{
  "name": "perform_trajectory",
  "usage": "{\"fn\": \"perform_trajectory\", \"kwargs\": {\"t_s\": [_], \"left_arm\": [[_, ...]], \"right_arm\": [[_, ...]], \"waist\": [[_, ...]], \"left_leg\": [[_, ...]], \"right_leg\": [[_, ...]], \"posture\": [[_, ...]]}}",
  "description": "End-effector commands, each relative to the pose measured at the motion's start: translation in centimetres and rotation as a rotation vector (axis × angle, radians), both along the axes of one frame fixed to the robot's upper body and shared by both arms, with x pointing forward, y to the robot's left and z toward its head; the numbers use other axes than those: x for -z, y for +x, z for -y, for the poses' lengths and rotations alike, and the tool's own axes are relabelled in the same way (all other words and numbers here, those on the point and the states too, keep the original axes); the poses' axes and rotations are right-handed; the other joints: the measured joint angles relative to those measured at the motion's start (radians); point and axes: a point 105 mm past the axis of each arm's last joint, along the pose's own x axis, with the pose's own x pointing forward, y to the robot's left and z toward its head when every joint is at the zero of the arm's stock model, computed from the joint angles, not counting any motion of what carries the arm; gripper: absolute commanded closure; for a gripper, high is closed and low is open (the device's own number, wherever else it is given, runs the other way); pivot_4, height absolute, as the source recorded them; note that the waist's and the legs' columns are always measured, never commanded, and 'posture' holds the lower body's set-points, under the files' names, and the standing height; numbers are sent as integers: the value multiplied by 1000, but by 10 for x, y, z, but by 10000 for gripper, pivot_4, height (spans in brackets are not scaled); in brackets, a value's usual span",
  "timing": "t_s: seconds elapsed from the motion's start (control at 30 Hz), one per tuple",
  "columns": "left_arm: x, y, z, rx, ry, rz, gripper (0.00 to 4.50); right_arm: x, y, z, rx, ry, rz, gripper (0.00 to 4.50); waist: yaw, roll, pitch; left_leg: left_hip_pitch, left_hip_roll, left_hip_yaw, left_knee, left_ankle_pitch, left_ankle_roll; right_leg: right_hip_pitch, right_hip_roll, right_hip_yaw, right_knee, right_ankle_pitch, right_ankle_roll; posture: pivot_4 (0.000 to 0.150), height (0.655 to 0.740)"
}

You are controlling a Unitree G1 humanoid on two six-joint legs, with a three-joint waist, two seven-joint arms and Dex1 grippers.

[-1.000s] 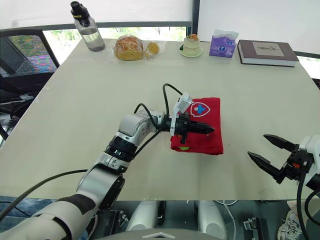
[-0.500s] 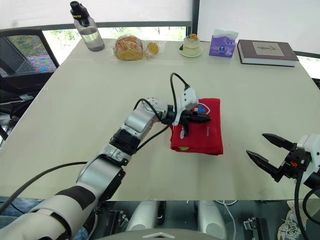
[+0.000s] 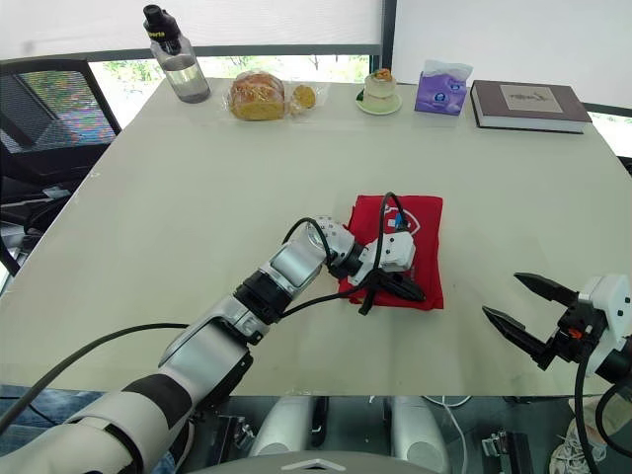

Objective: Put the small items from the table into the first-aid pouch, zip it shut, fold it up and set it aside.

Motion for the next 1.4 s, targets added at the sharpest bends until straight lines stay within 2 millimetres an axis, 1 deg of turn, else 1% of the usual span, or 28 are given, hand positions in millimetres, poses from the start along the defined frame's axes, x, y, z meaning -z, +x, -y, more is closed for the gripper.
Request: {"fn": "perform_trajectory", "kwargs": {"t_s": [0.03,0.07,0.13,0.17,0.2,0.27,0.33,0.47,0.57,0.6,0.7,0.73,0.83,1.07,1.17,1.27,1.33,1.4], "left_arm": [[8,-13,2,23,9,-79,44829],[3,-13,3,23,-11,-86,44829],[-22,-11,12,-2,-122,-131,44829],[-34,-6,15,-26,-171,-146,44829],[-48,4,18,-69,-228,-146,44829],[-67,22,20,-151,-296,-148,44829],[-76,37,16,-210,-319,-135,44829],[-78,65,4,-323,-309,-110,44829],[-76,80,1,-426,-324,-205,44829],[-72,86,0,-474,-316,-216,44829],[-56,101,-5,-591,-260,-160,44829],[-55,107,-6,-636,-264,-144,44829],[-62,130,-14,-832,-314,-76,44829],[-63,150,-35,-1014,-342,-20,44829],[-75,152,-39,-993,-385,45,44829],[-93,145,-42,-829,-435,153,44829],[-96,141,-47,-756,-434,198,44829],[-100,139,-58,-726,-442,211,44829]], "right_arm": [[-14,-1,-1,2,-24,67,0],[-13,-1,-1,3,-23,67,0],[-12,-1,-1,5,-23,67,0],[-12,-1,0,6,-24,67,0],[-12,0,0,6,-24,67,0],[-11,1,0,6,-25,68,0],[-10,1,0,4,-26,68,0],[-10,2,0,0,-30,66,0],[-9,3,0,-3,-35,66,0],[-9,3,0,-4,-36,67,0],[-10,4,-1,-4,-39,68,0],[-10,4,-1,-5,-40,69,0],[-10,3,-2,-3,-45,67,0],[-8,0,-2,4,-56,58,0],[-9,1,-3,5,-54,58,0],[-10,5,-5,10,-43,56,0],[-9,6,-6,11,-39,52,0],[-8,8,-6,11,-38,44,0]], "waist": [[0,0,0],[0,0,0],[0,0,0],[0,0,0],[0,0,0],[3,0,0],[3,0,1],[-2,0,0],[-1,0,1],[-1,0,1],[3,0,1],[3,0,1],[3,0,1],[0,0,1],[0,0,1],[0,0,1],[-1,0,1],[-1,0,1]], "left_leg": [[0,0,0,0,0,0],[0,0,0,0,0,0],[0,0,0,0,0,0],[0,0,0,0,0,0],[0,0,0,0,0,0],[-1,0,-1,1,0,0],[-1,0,-1,1,0,0],[-1,0,-1,0,0,0],[-1,0,-1,0,0,0],[-1,0,-2,0,0,0],[-2,-1,-2,1,0,0],[-1,-1,-1,1,0,0],[-1,-1,-2,1,0,0],[-1,-1,-1,0,0,0],[-1,-1,-1,0,0,0],[-1,-1,-1,0,0,0],[-1,-1,-1,-1,0,0],[-1,-1,-1,-1,0,0]], "right_leg": [[0,0,0,0,0,0],[0,0,0,0,0,0],[0,0,0,0,0,0],[0,0,0,0,0,0],[0,0,0,0,0,0],[-1,0,-1,0,0,1],[0,0,-1,0,0,2],[0,0,-1,0,0,4],[-1,1,-1,0,0,4],[-1,0,-2,0,0,4],[-1,0,-2,0,0,5],[0,0,-2,0,0,5],[0,0,-2,0,0,5],[-1,0,-2,0,0,5],[-1,0,-2,0,0,5],[-1,0,-2,0,1,5],[-1,0,-1,0,1,4],[-1,0,-1,0,3,1]], "posture": [[1500,7400],[1500,7400],[1500,7400],[1500,7400],[1500,7400],[1500,7400],[1500,7400],[1500,7400],[1500,7400],[1500,7400],[1500,7400],[1500,7400],[1500,7400],[1500,7400],[1500,7400],[1500,7400],[1500,7400],[1500,7400]]}}
